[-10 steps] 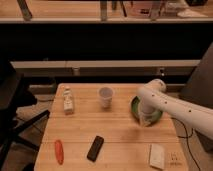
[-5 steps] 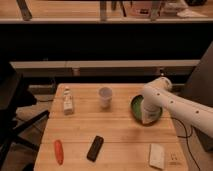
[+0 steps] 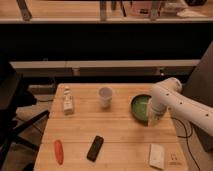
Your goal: Drag the ceramic bowl in a circle
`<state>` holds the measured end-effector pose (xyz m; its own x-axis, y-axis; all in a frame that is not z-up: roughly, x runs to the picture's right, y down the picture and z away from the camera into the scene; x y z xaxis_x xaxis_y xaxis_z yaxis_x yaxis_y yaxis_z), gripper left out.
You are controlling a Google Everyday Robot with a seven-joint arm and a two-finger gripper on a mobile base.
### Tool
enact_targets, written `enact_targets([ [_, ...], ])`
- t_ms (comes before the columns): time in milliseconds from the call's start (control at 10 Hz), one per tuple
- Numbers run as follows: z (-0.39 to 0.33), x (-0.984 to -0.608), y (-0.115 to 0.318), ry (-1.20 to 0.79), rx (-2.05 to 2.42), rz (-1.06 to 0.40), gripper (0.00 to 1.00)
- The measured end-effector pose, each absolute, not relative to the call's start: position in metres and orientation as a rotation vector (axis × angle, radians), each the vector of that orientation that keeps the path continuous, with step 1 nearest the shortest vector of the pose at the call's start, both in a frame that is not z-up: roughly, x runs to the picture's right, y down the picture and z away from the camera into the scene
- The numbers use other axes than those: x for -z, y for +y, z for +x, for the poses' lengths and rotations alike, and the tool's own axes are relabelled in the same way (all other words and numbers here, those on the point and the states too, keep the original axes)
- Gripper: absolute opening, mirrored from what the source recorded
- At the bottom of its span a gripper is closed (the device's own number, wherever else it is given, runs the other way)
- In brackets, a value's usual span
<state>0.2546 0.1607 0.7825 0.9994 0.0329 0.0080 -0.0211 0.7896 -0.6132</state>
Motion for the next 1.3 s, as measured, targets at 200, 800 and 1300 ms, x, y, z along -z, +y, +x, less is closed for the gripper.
enact_targets([
  [200,0.267,-0.791,0.165,-0.032,-0.052,-0.668,0.80],
  [800,0.280,-0.841,0.201,-0.025,-0.060,-0.786,0.80],
  [1300,0.275,-0.854,0.209,-0.027,-0.059,-0.811,0.50],
])
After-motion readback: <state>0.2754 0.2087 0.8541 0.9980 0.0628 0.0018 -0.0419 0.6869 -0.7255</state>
